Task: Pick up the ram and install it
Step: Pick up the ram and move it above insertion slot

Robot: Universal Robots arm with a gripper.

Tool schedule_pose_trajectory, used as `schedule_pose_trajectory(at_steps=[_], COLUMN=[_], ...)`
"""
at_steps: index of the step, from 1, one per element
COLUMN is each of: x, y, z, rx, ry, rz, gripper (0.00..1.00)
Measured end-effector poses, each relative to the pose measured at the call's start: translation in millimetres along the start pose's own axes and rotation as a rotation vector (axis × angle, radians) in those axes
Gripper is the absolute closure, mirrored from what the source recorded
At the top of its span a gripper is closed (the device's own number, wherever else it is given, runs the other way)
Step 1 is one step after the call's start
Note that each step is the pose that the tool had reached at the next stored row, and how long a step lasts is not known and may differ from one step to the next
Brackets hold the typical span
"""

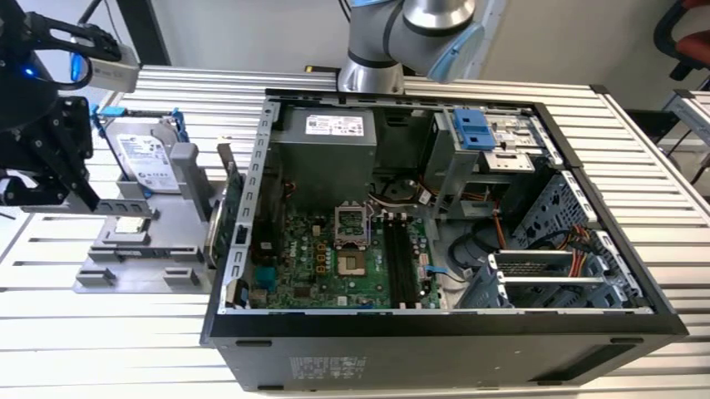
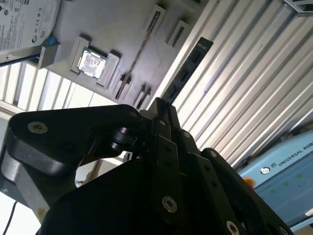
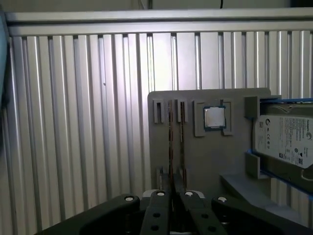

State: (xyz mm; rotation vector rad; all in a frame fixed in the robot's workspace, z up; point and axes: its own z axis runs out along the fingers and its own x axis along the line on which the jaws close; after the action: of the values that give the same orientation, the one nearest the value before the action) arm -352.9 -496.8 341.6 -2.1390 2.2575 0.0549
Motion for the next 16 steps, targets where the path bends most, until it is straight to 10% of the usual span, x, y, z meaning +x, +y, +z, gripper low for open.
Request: schedule_pose_trajectory(at_steps=[16], x=[-0.7], y=[0.1], z=[-15.7], rx=[0.0000], ry=[0.0000], rz=[0.000], gripper=[1.00])
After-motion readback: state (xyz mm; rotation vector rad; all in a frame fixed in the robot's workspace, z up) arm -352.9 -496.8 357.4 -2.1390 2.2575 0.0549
